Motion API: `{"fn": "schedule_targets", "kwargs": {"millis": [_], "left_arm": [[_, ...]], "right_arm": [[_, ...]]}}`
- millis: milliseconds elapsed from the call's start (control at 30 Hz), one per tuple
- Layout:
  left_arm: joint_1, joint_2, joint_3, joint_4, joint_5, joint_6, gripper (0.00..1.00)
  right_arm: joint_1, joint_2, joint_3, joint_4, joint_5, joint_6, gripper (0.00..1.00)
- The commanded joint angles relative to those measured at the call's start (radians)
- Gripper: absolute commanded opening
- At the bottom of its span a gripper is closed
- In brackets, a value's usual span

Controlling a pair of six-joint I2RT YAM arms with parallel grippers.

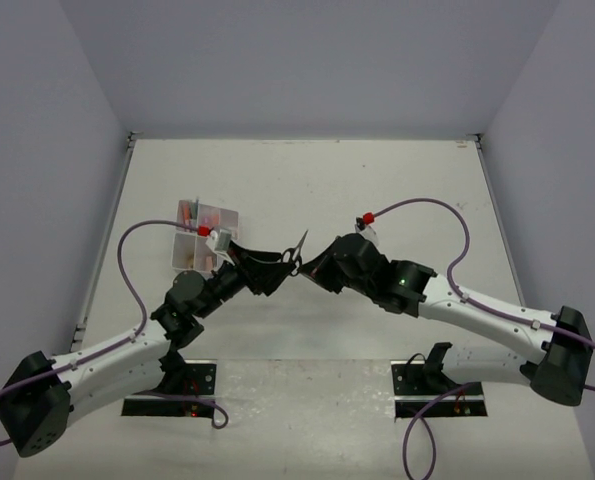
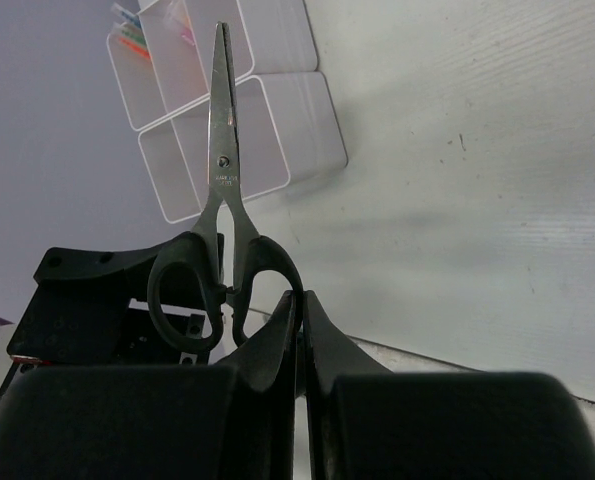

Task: Sort the stationery into containers
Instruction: Pick up the scissors from the center of the board, then place the scissors in the storage box.

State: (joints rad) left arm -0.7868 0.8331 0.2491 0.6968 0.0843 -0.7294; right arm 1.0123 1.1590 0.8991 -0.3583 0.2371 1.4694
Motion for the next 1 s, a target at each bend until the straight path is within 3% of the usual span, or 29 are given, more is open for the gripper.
{"fn": "schedule_targets", "kwargs": {"millis": [0,233,300,400,500,533,600,700,767,800,867,967], "left_arm": [[-0.005,0.022,-0.010,0.098,-0.032,0.001,0.63],[-0.003,0.058,-0.016,0.132,-0.023,-0.022,0.60],[-0.003,0.063,-0.014,0.132,-0.020,-0.024,0.47],[-0.005,0.077,-0.014,0.138,-0.020,-0.029,0.38],[-0.004,0.084,-0.017,0.141,-0.026,-0.036,0.18],[-0.003,0.083,-0.016,0.142,-0.030,-0.039,0.06],[-0.003,0.083,-0.012,0.134,-0.034,-0.039,0.00],[-0.005,0.085,0.012,0.094,-0.042,-0.042,0.00],[-0.003,0.076,0.034,0.010,-0.060,-0.040,0.00],[-0.004,0.069,0.047,-0.031,-0.071,-0.036,0.00],[-0.005,0.042,0.090,-0.140,-0.102,-0.016,0.00],[-0.003,0.001,0.184,-0.402,-0.193,0.032,0.00]], "right_arm": [[0.015,-0.013,0.053,-0.011,0.054,0.060,0.00],[0.031,0.018,0.083,-0.025,0.080,0.065,0.00],[0.032,0.029,0.087,-0.024,0.082,0.068,0.00],[0.038,0.039,0.091,-0.020,0.082,0.068,0.00],[0.041,0.041,0.093,-0.022,0.086,0.070,0.00],[0.044,0.039,0.092,-0.022,0.089,0.074,0.00],[0.046,0.038,0.089,-0.021,0.091,0.074,0.00],[0.045,0.037,0.087,-0.019,0.094,0.072,0.00],[0.046,0.035,0.083,-0.009,0.094,0.062,0.14],[0.046,0.034,0.081,-0.007,0.095,0.056,0.27],[0.046,0.029,0.070,-0.010,0.098,0.048,0.75],[0.046,-0.007,0.040,-0.010,0.108,0.033,0.86]]}}
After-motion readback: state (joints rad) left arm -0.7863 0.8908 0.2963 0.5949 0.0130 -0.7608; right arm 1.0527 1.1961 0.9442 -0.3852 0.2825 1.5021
